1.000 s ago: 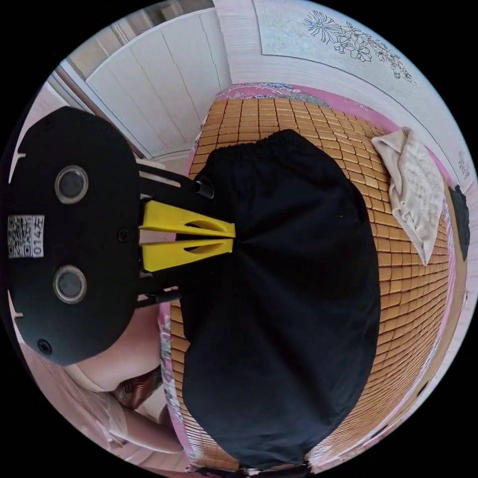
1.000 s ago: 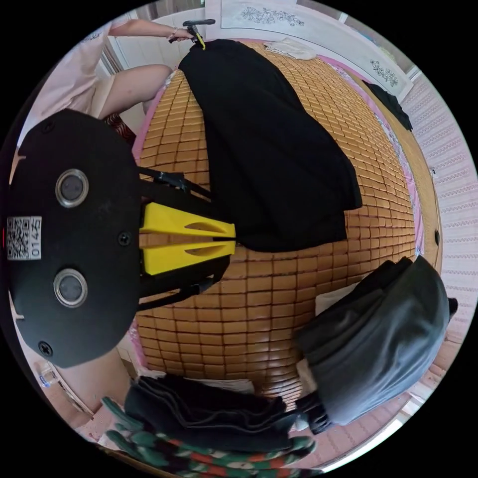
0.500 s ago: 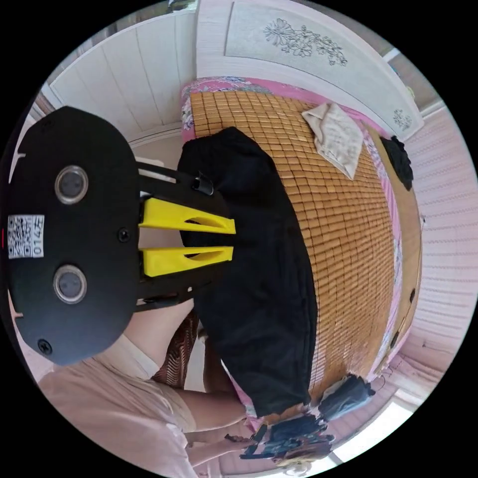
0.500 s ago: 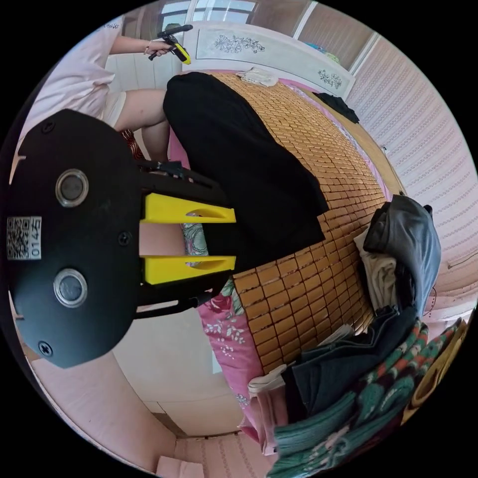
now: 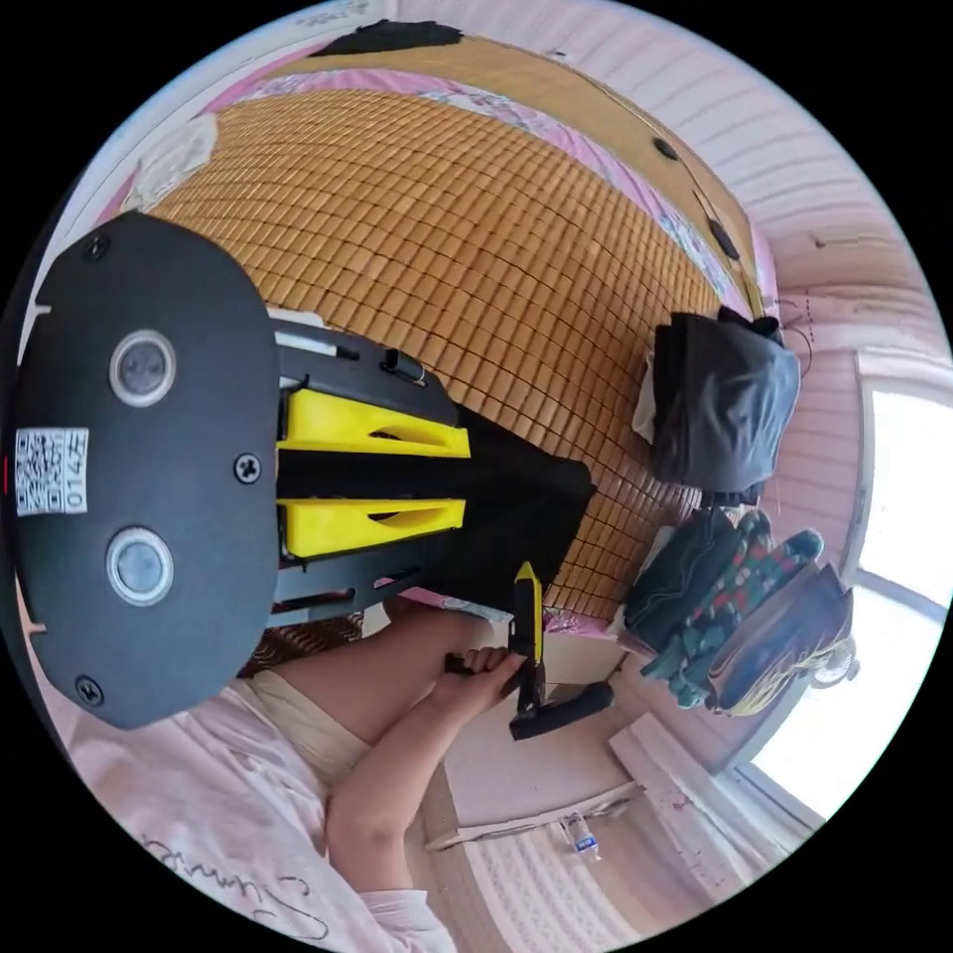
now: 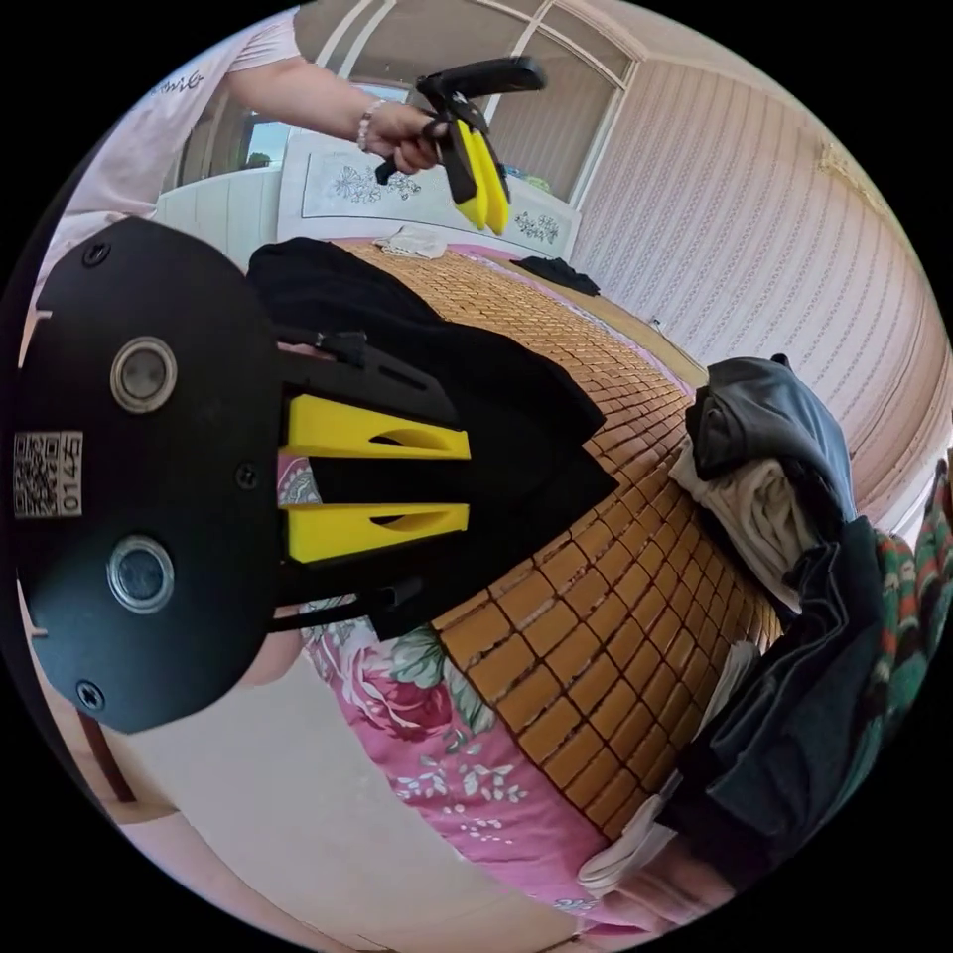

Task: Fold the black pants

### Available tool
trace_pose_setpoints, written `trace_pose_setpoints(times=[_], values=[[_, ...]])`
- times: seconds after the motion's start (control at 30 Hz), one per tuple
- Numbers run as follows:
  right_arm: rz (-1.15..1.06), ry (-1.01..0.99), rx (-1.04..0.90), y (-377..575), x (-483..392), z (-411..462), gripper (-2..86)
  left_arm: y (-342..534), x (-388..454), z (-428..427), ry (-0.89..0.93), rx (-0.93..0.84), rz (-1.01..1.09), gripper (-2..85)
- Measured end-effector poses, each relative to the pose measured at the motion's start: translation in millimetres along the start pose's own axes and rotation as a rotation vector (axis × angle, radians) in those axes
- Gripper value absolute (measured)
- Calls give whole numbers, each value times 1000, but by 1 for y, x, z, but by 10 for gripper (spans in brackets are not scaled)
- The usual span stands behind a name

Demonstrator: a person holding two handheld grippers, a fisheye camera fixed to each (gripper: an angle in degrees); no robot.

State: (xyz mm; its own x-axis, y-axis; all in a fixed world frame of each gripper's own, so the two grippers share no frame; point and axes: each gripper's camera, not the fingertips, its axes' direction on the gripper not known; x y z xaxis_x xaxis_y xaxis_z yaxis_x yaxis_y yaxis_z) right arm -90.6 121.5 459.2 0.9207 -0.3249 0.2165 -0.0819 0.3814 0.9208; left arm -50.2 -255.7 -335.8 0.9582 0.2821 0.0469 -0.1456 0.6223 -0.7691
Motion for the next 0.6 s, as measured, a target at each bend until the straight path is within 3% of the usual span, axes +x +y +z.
trace_pose_setpoints(times=[0.07,0.23,0.37,0.43,0.6], values=[[-2,-39,59,7,16,-20,74,-75,30,46,-64,-50,102,78],[-4,-133,124,18,47,-49,81,-169,78,157,-214,-247,265,91],[-2,-184,187,26,75,-74,89,-196,92,218,-278,-366,291,6],[3,-211,229,31,87,-87,96,-199,100,217,-289,-344,305,-3],[6,-383,336,48,124,-122,138,-184,130,142,-112,-180,428,-9]])
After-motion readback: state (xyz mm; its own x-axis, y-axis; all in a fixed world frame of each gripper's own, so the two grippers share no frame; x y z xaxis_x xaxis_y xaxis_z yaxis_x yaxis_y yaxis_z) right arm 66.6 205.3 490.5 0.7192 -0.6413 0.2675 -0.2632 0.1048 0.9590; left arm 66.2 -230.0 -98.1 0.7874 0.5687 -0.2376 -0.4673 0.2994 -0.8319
